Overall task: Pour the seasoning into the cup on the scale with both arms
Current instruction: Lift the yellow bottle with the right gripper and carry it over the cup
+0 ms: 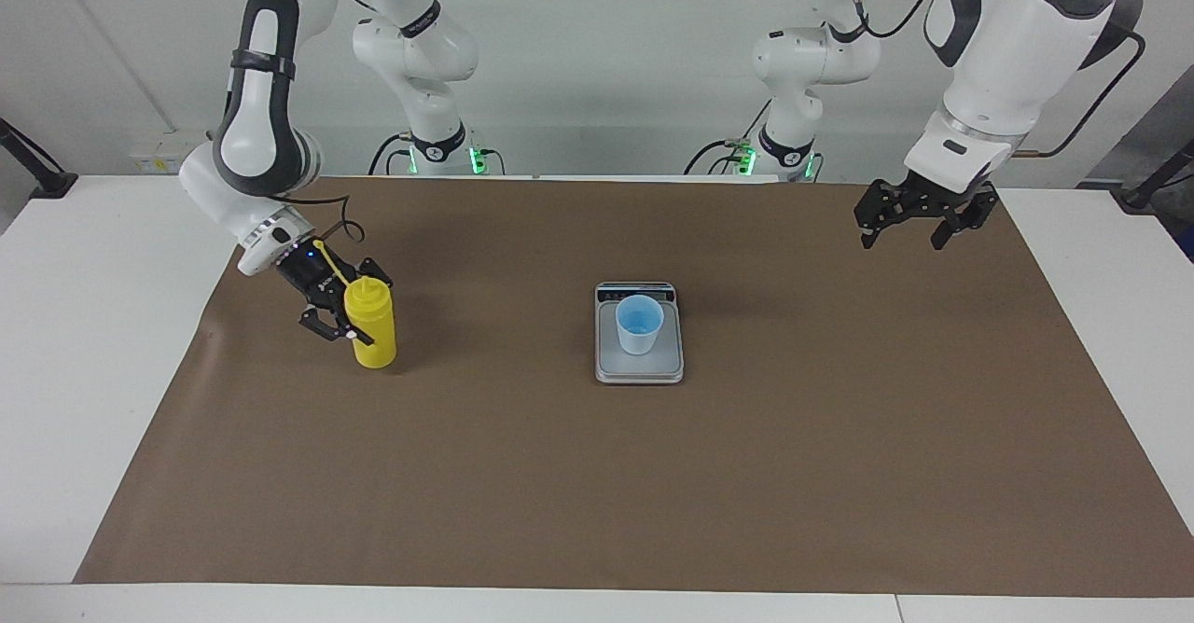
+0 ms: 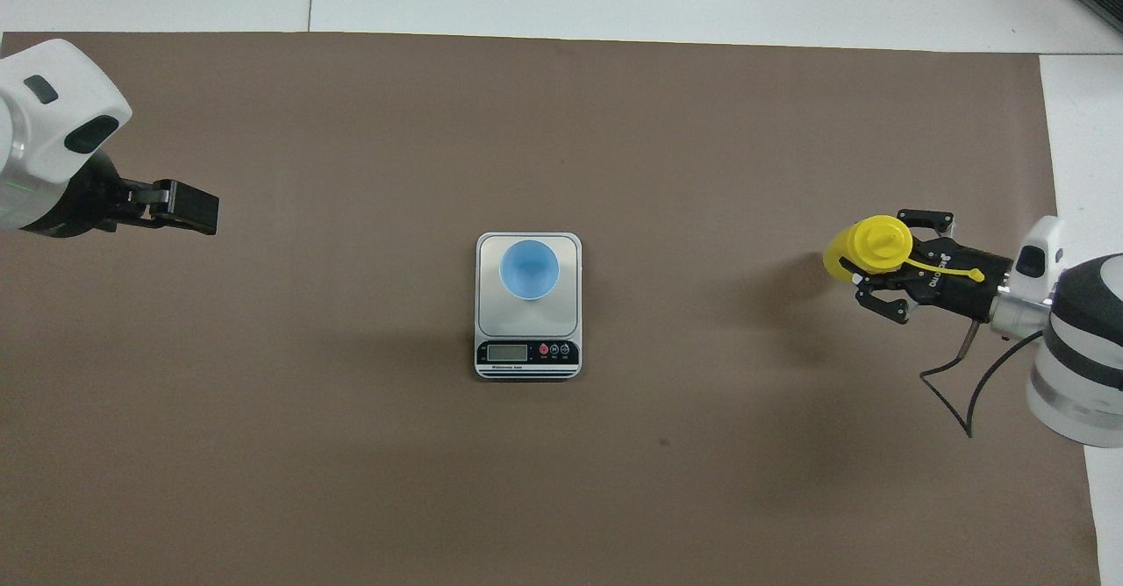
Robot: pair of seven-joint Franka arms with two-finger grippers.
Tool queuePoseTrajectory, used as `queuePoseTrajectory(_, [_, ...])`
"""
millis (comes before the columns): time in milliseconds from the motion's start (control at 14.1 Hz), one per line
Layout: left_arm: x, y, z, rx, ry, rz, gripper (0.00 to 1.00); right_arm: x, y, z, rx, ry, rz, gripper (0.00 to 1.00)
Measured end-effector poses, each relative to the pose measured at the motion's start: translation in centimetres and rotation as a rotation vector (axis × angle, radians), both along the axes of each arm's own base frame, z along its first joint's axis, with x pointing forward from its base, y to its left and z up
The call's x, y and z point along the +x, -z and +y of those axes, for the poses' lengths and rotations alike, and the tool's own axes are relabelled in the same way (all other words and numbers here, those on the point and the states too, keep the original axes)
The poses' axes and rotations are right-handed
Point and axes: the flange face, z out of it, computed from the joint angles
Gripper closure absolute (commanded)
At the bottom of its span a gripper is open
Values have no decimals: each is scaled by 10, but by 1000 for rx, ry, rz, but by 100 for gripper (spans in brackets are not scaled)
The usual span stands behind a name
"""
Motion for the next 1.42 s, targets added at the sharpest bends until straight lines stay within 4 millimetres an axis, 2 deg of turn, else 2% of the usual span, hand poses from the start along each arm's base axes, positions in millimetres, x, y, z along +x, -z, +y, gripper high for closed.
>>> queuePoseTrajectory(213, [-1,2,22,5,-12,30,0,16,-28,2,-130,-32,0,100])
queuePoseTrajectory(426, [-7,7,39,9,7,59,0,31,-39,41,-200,27,68,100])
queuePoseTrajectory(780, [-24,24,42,18,13,114,0,54,-51,108,-268,119,187,100])
queuePoseTrajectory(922, [-28,26,49,17,11,117,0,64,-62,147,-370,164,212,100])
queuePoseTrajectory(1064, [-29,12,54,-12,16,90,0,67,-70,195,-485,161,198,100])
queuePoseTrajectory(1206, [-30,2,58,-27,20,70,0,63,-74,235,-609,104,140,100])
queuePoseTrajectory(1419, [-32,-14,55,-27,27,59,0,58,-81,277,-673,103,154,100])
